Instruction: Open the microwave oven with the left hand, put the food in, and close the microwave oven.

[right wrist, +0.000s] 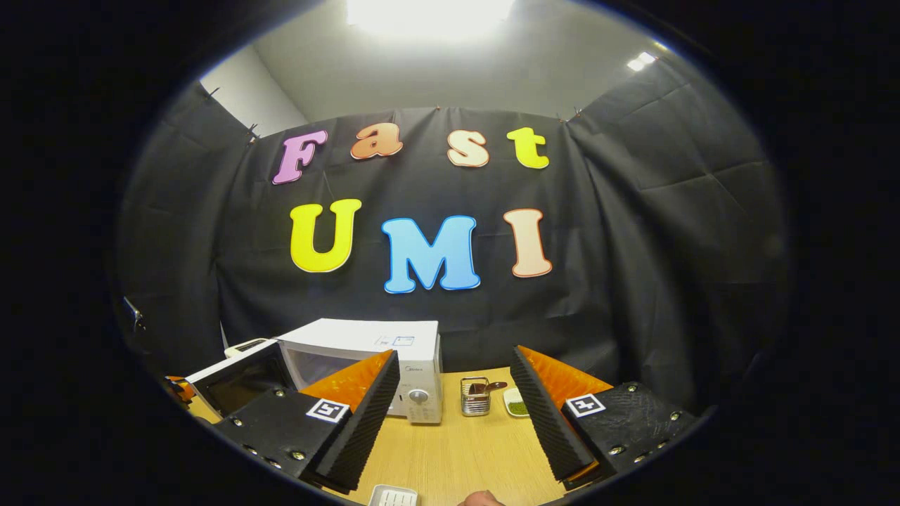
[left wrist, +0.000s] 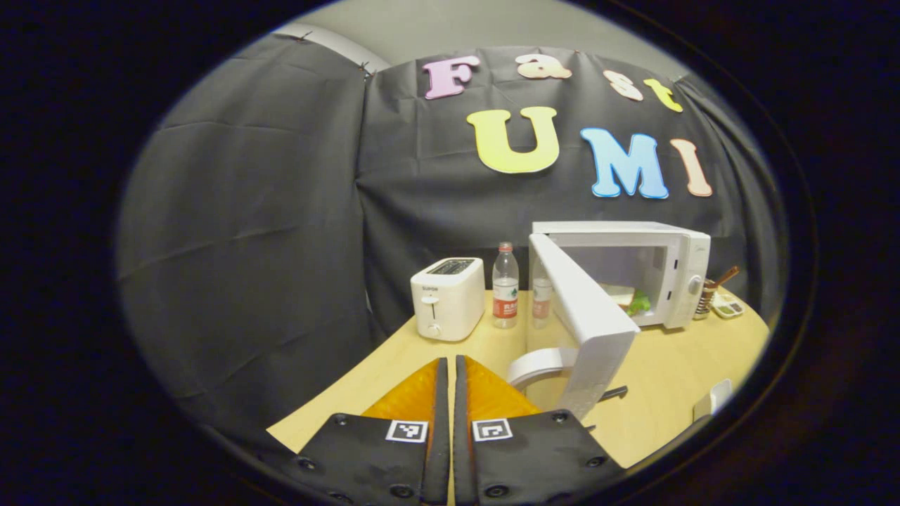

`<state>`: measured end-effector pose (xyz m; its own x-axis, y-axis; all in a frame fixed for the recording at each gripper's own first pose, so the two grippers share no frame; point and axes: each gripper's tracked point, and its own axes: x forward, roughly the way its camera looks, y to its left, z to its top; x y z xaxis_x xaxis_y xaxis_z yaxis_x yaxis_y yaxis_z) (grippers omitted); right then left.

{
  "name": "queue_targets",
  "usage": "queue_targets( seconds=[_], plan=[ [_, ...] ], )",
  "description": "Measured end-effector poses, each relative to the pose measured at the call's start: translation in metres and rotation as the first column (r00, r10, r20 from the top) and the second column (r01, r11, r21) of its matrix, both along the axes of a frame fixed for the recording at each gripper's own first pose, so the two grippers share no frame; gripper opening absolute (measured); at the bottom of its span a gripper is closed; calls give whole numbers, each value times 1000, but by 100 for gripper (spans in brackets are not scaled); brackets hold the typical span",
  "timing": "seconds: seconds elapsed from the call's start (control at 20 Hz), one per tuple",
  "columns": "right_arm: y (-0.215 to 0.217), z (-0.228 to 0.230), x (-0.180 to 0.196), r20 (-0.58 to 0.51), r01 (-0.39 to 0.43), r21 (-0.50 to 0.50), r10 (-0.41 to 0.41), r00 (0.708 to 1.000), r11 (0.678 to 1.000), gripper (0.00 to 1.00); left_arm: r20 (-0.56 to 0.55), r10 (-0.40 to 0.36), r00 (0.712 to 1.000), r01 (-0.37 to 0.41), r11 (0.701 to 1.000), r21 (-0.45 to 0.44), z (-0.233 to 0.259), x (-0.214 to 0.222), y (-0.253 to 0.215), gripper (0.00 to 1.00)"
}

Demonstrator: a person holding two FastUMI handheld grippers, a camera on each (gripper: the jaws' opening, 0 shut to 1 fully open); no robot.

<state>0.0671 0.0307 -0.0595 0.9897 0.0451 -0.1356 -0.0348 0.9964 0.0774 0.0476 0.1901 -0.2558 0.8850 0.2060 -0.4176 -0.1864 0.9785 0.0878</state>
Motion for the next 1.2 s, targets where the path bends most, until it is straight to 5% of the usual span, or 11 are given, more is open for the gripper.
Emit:
queue_targets(
  seconds=[0.75,1.2],
  plan=[
    [-52,-12,-32,-34,-53,16,53,998,998,96,6,-18,1000,18,1000,20,13,12,-75,7],
    [-36,-12,-11,-36,-45,16,45,998,999,96,37,-233,972,234,971,-45,13,53,-169,7]
  ],
)
